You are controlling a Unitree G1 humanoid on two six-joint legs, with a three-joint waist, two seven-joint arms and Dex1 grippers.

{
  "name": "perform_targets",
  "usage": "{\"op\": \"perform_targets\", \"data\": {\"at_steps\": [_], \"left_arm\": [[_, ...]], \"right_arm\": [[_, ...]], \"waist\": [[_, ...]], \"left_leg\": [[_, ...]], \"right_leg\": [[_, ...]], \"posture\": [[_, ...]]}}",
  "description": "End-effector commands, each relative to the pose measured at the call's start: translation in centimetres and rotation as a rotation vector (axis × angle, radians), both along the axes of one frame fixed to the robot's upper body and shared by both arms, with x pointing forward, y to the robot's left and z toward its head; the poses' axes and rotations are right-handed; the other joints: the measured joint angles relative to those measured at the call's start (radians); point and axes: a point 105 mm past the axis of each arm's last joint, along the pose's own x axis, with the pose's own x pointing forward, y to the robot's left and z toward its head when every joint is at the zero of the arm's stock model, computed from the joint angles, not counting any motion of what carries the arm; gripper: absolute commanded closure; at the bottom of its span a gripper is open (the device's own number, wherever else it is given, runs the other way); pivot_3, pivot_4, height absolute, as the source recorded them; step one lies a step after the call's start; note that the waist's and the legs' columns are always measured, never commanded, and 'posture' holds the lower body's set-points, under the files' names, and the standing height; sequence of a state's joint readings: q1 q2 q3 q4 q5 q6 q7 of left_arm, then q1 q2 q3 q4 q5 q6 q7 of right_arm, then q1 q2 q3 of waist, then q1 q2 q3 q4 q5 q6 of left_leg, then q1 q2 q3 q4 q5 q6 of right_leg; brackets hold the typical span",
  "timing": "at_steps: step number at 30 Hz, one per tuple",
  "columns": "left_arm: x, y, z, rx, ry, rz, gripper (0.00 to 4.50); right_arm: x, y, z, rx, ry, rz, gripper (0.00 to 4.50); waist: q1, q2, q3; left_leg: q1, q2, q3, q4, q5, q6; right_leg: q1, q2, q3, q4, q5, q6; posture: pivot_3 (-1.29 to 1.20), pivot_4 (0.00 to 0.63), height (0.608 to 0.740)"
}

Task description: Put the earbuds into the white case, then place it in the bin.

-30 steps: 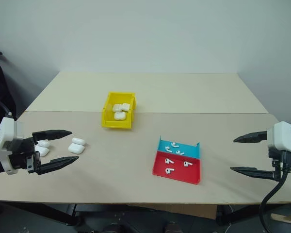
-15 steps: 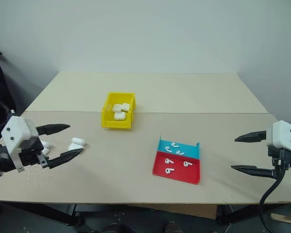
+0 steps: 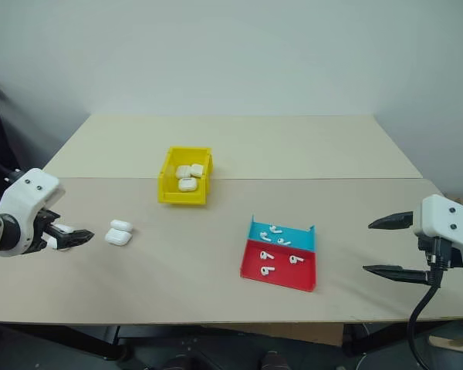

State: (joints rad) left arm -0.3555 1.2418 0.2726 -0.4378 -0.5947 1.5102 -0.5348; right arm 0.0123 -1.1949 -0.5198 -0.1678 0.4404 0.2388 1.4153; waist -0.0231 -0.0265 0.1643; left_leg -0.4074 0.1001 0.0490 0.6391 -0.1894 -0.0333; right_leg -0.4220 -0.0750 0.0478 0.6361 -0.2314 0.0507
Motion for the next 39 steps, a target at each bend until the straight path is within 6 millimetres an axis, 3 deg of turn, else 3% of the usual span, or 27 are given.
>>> {"op": "perform_targets", "data": {"at_steps": [1,10,17,21,25,39], "left_arm": [[0.5,2.8,1.3,0.033,0.006,0.074,0.00],[2.6,6.5,0.2,-0.004,0.106,0.049,0.00],[4.8,8.5,-2.3,0.000,0.205,0.076,0.00],[5.4,8.5,-3.1,-0.101,0.235,0.102,0.00],[5.8,8.5,-4.6,-0.091,0.295,0.075,0.00],[7.1,7.9,-6.0,-0.136,0.327,0.096,0.00]], "right_arm": [[0.2,0.1,0.3,-0.009,-0.018,-0.020,0.02],[0.0,0.2,0.0,-0.007,0.022,-0.028,0.02],[0.0,0.1,0.0,-0.002,0.043,-0.056,0.02],[-0.1,0.0,0.0,0.002,0.048,-0.071,0.02],[-0.1,-0.2,-0.1,0.003,0.054,-0.088,0.02],[0.0,-0.5,-0.4,0.001,0.050,-0.128,0.02]], "waist": [[0.002,0.000,0.000],[0.016,-0.001,0.001],[0.025,-0.002,0.001],[0.026,-0.003,0.002],[0.026,-0.003,0.002],[0.025,-0.005,0.002]], "left_leg": [[0.000,0.000,0.000,-0.001,0.000,0.000],[-0.001,0.000,0.002,-0.001,0.000,-0.001],[-0.001,-0.001,0.001,0.001,0.000,0.000],[-0.003,-0.001,0.000,0.001,0.000,0.000],[-0.003,-0.001,0.000,0.002,0.000,0.000],[-0.004,-0.001,0.000,0.004,0.000,0.000]], "right_leg": [[-0.001,0.000,0.000,0.000,0.000,0.000],[-0.002,-0.001,0.000,0.001,-0.005,-0.007],[-0.001,-0.001,0.000,0.004,-0.005,-0.007],[-0.002,0.000,0.000,0.005,-0.003,-0.005],[-0.002,-0.001,-0.001,0.005,-0.003,0.000],[-0.002,-0.001,-0.001,0.006,-0.002,0.001]], "posture": [[0.00,0.150,0.740],[0.00,0.150,0.740],[0.00,0.150,0.740],[0.00,0.150,0.740],[0.00,0.150,0.740],[0.00,0.150,0.740]]}}
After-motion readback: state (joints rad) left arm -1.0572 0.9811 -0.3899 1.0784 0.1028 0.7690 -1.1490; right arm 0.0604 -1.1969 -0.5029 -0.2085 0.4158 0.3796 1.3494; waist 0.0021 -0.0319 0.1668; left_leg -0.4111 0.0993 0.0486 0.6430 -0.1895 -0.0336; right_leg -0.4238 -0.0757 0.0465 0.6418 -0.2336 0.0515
